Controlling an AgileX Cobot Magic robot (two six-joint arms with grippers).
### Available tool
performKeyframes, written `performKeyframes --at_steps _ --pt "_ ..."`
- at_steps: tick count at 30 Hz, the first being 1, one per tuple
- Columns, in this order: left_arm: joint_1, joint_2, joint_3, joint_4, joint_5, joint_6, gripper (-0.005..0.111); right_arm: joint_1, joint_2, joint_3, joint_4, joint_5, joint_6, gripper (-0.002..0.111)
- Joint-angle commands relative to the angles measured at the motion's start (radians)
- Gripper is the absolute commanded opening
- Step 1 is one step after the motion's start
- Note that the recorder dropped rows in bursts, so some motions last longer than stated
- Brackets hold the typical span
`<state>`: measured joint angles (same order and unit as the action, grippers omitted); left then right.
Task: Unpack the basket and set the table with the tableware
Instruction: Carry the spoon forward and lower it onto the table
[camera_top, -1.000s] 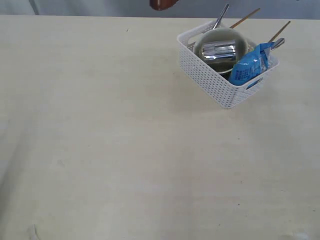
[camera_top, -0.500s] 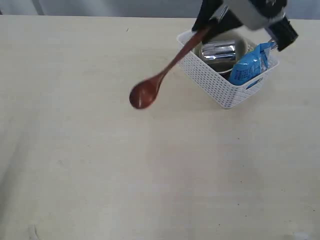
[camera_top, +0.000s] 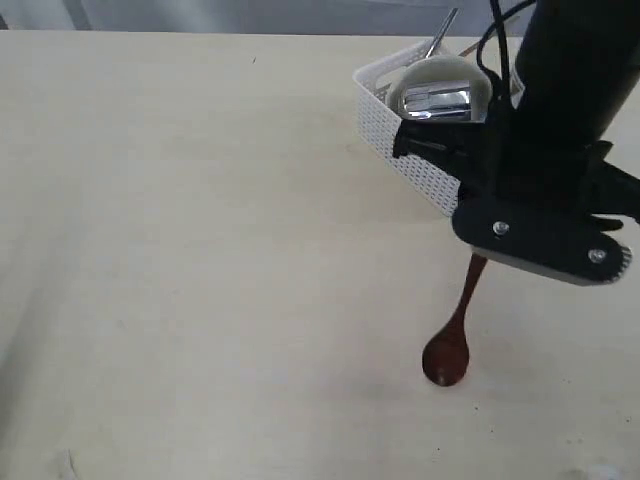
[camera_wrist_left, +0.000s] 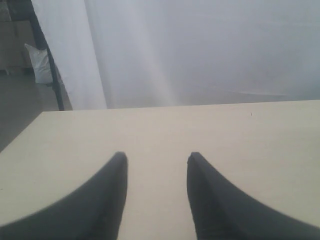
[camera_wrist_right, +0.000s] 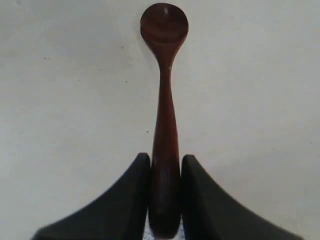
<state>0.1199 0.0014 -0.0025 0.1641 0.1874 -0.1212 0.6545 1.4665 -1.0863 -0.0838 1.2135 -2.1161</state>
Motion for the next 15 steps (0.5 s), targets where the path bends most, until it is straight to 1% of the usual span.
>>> performKeyframes --at_steps 1,4,5,9,11,15 --pt "-0.005 -0.001 0.003 -0.005 -0.005 -0.005 0.038 -0.002 -0.016 0.140 -0.091 -0.136 -0.007 0.000" --pt "-0.005 -0.001 0.003 -0.005 -0.005 -0.005 0.038 -0.002 -0.016 0.237 -0.224 -0.369 -0.007 0.000" --pt "-0.005 -0.001 0.003 -0.005 -0.005 -0.005 0.038 -0.002 -0.014 0.299 -0.295 -0.527 -0.007 0.000" --pt "-0.005 -0.001 0.003 -0.005 -0.005 -0.005 0.038 -0.002 0.020 0.390 -0.338 -0.767 -0.007 0.000" --pt "-0.005 -0.001 0.003 -0.005 -0.005 -0.005 0.038 -0.002 0.048 0.393 -0.395 -0.820 -0.007 0.000" --pt "-0.005 -0.001 0.003 -0.005 -0.005 -0.005 0.038 -0.002 0.110 0.393 -0.441 -0.842 -0.007 0.000"
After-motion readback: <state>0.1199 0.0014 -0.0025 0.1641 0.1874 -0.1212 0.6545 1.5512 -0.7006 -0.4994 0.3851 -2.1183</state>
